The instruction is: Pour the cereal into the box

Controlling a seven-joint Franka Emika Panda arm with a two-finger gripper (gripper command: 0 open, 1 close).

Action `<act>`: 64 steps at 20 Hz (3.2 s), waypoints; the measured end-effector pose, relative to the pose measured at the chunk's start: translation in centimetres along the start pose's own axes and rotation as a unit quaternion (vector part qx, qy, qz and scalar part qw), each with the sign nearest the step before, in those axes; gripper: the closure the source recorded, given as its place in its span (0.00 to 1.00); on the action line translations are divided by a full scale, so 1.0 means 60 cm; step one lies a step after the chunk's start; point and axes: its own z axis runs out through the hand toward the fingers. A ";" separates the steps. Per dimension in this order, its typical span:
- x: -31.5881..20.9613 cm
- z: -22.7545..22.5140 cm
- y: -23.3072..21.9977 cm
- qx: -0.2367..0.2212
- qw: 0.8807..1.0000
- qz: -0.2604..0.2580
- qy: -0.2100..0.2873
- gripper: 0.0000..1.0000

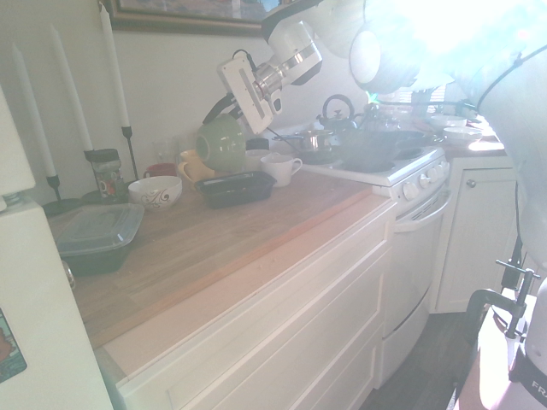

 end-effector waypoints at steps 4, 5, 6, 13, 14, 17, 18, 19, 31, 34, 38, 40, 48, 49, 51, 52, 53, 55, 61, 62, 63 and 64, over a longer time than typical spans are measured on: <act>-0.066 0.010 -0.052 -0.083 0.992 -0.017 0.089 1.00; -0.081 0.013 -0.061 -0.104 0.988 -0.021 0.112 1.00; -0.096 0.018 -0.067 -0.124 0.983 -0.024 0.135 1.00; -0.235 0.166 -0.108 -0.264 0.919 -0.076 0.282 1.00; -0.253 0.192 -0.106 -0.283 0.906 -0.085 0.303 1.00; -0.291 0.257 -0.081 -0.339 0.862 -0.108 0.361 1.00; -0.300 0.274 -0.070 -0.356 0.846 -0.115 0.380 1.00; -0.308 0.291 -0.060 -0.371 0.829 -0.124 0.400 1.00; -0.383 0.503 0.041 -0.432 0.737 -0.198 0.480 1.00; -0.382 0.532 0.070 -0.434 0.740 -0.202 0.473 1.00; -0.359 0.562 0.105 -0.435 0.741 -0.209 0.467 1.00; -0.349 0.568 0.112 -0.434 0.742 -0.212 0.464 1.00; -0.327 0.577 0.126 -0.439 0.738 -0.222 0.462 1.00; -0.317 0.584 0.135 -0.442 0.737 -0.224 0.460 1.00; -0.312 0.588 0.138 -0.444 0.733 -0.229 0.461 1.00; -0.312 0.589 0.139 -0.444 0.733 -0.230 0.462 1.00; -0.312 0.589 0.139 -0.444 0.733 -0.230 0.462 1.00; -0.311 0.589 0.140 -0.444 0.732 -0.230 0.463 1.00; -0.312 0.589 0.139 -0.439 0.735 -0.227 0.465 0.00; -0.312 0.589 0.138 -0.437 0.736 -0.226 0.464 0.00; -0.313 0.588 0.137 -0.435 0.739 -0.224 0.463 0.00; -0.314 0.588 0.136 -0.433 0.742 -0.221 0.462 0.00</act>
